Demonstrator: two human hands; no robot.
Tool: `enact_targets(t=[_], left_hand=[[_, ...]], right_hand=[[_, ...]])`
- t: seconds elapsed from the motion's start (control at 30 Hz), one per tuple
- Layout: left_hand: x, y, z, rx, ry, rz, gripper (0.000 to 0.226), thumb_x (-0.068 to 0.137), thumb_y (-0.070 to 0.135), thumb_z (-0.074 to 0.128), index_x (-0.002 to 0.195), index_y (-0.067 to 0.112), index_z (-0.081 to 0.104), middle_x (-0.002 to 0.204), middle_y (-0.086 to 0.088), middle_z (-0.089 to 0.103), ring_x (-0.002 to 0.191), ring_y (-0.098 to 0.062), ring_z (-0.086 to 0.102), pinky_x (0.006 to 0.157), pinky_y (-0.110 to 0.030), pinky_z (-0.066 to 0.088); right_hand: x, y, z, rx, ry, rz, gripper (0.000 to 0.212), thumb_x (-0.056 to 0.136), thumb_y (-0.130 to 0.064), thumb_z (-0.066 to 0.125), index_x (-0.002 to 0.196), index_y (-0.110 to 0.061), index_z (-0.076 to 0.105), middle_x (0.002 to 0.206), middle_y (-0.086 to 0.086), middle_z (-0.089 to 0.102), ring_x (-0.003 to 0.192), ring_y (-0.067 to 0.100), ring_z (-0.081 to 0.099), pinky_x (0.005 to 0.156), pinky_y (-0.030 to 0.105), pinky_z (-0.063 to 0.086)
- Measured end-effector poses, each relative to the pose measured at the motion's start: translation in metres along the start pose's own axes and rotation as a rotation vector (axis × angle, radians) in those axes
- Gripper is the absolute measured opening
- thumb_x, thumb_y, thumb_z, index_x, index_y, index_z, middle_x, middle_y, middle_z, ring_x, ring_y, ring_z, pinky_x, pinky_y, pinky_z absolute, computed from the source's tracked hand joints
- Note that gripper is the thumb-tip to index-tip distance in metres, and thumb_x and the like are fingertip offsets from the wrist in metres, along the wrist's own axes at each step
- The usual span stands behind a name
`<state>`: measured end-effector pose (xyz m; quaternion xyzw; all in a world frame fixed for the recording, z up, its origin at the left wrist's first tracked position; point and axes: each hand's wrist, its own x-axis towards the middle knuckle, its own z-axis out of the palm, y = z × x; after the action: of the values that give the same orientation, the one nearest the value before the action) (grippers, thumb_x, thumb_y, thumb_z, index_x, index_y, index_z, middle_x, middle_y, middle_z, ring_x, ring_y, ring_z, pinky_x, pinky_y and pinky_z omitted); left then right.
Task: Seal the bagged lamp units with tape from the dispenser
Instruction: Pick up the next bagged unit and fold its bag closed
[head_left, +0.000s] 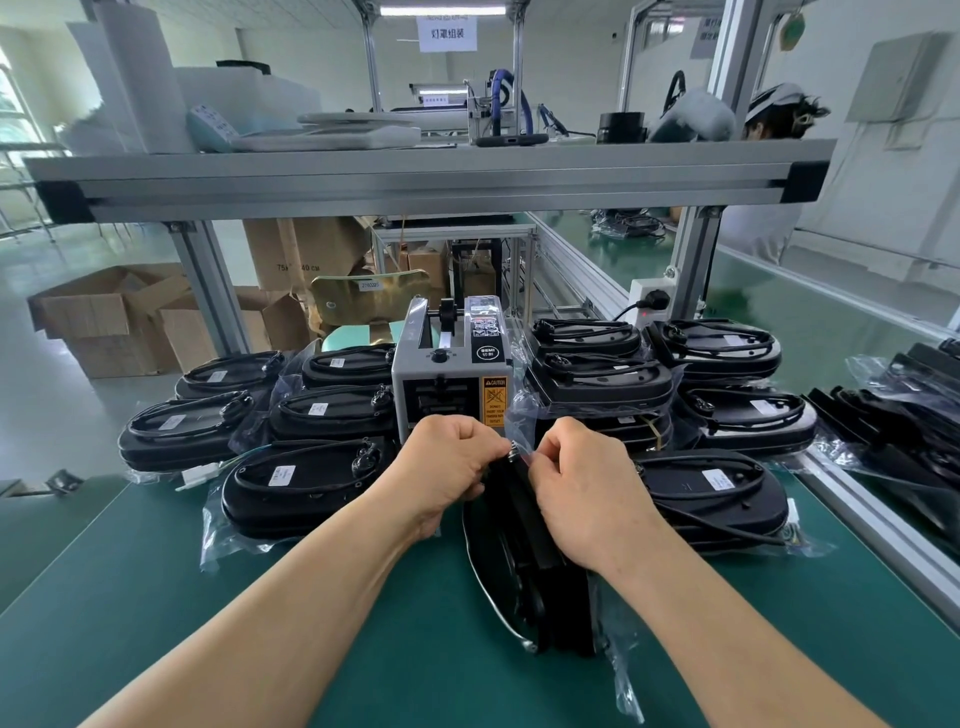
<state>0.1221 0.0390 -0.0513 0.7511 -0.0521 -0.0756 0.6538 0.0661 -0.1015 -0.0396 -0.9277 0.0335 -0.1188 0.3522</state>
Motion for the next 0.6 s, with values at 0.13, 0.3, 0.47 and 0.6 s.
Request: enact_targets(t=[0.13, 0.3, 0.47, 0.6], left_hand=[[0.0013, -0.0012, 0.004, -0.022, 0.03, -0.001, 0.023, 0.087, 0.012, 0.07, 0.066, 0.013, 0.061, 0.047, 0.011, 0.054, 0.041, 0.002, 0.05, 0.048, -0.017, 0.047], [0.0011, -0.0001, 0.0061, -0.031, 0.034, -0.005, 0.025, 0.087, 0.008, 0.069, 0.065, 0.012, 0.057, 0.044, 0.013, 0.052, 0.04, 0.002, 0.051, 0.047, -0.017, 0.048], [0.0016, -0.001, 0.0064, -0.007, 0.047, 0.005, 0.024, 0.085, 0.007, 0.07, 0.065, 0.012, 0.058, 0.047, 0.011, 0.055, 0.044, 0.001, 0.054, 0.049, -0.018, 0.05], [0.003, -0.0031, 0.0059, 0.008, 0.057, 0.009, 0.025, 0.084, 0.007, 0.069, 0.063, 0.014, 0.059, 0.047, 0.012, 0.055, 0.044, 0.002, 0.054, 0.05, -0.019, 0.05]], right_hand=[[-0.0001, 0.0011, -0.0002, 0.003, 0.007, -0.007, 0.022, 0.098, -0.032, 0.056, 0.079, -0.024, 0.05, 0.079, -0.004, 0.06, 0.067, 0.009, 0.055, 0.05, 0.022, 0.034], [0.0003, 0.0018, -0.0006, 0.007, 0.006, -0.012, 0.02, 0.098, -0.032, 0.056, 0.081, -0.022, 0.052, 0.08, -0.005, 0.06, 0.068, 0.008, 0.055, 0.05, 0.021, 0.034], [0.0002, 0.0024, 0.0003, 0.015, 0.012, -0.012, 0.022, 0.098, -0.033, 0.057, 0.078, -0.023, 0.051, 0.079, -0.005, 0.06, 0.067, 0.008, 0.054, 0.05, 0.021, 0.033], [0.0013, 0.0025, 0.002, 0.025, 0.016, -0.007, 0.023, 0.097, -0.033, 0.057, 0.078, -0.023, 0.052, 0.078, -0.004, 0.061, 0.066, 0.01, 0.056, 0.05, 0.021, 0.033]])
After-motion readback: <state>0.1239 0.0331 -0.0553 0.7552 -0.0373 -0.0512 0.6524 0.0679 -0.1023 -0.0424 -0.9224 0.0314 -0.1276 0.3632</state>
